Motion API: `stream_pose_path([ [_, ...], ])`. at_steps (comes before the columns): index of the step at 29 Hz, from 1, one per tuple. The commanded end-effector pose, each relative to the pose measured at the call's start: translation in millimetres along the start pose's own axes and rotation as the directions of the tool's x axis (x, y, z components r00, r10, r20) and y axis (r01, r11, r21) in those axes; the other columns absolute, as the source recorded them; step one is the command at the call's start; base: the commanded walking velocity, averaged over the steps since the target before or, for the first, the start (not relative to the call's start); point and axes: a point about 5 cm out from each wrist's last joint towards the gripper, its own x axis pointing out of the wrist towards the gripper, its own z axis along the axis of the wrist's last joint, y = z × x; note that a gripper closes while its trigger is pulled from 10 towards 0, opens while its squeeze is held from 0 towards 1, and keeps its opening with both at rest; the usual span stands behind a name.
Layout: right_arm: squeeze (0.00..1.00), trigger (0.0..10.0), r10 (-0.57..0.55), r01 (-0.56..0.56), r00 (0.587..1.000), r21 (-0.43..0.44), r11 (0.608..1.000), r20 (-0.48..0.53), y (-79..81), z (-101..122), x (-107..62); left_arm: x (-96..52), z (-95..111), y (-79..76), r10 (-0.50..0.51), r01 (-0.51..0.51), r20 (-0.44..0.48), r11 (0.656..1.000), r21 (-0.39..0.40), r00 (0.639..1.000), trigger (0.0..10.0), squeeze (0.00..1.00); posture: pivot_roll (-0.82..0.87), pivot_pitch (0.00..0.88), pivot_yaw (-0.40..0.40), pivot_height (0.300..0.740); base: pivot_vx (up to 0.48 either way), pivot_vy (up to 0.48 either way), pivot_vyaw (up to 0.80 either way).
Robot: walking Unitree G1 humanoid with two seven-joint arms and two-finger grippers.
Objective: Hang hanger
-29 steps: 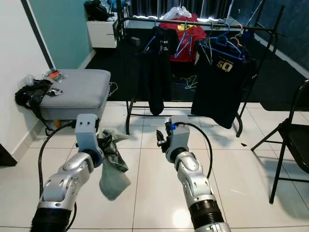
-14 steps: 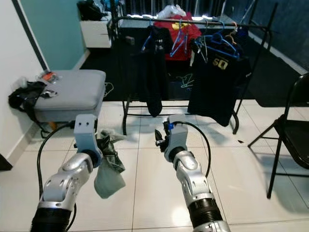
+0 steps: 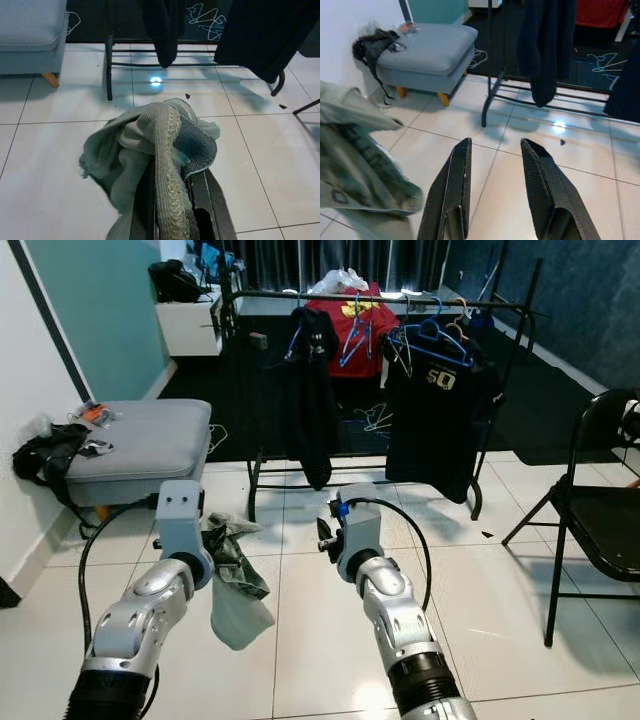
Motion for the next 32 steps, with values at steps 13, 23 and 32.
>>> stream_pose_path([
  [13,0.00,10.0,0.016,-0.016,1.000,-0.018,1.000,-0.012,4.2,-2.4,1.1,-5.8,-5.6,3.8,0.038,-0.038,0.002,0.999,-0.019,0.999,10.0,0.00,0.07,0.000,-0.042,0.740,0.000,0.000,0.00],
  [23,0.00,10.0,0.029,-0.029,1.000,-0.023,0.999,-0.009,5.2,-1.7,2.7,-4.2,-2.7,2.2,0.037,-0.035,0.029,0.998,-0.048,0.999,10.0,0.00,0.07,0.000,-0.046,0.740,0.000,0.000,0.00],
  [32,0.00,10.0,0.037,-0.037,0.999,-0.020,0.999,-0.006,6.0,-1.7,1.2,-4.4,1.8,3.6,0.056,-0.053,0.050,0.997,-0.059,0.997,10.0,0.00,0.07,0.004,-0.043,0.740,0.000,0.208,0.00],
])
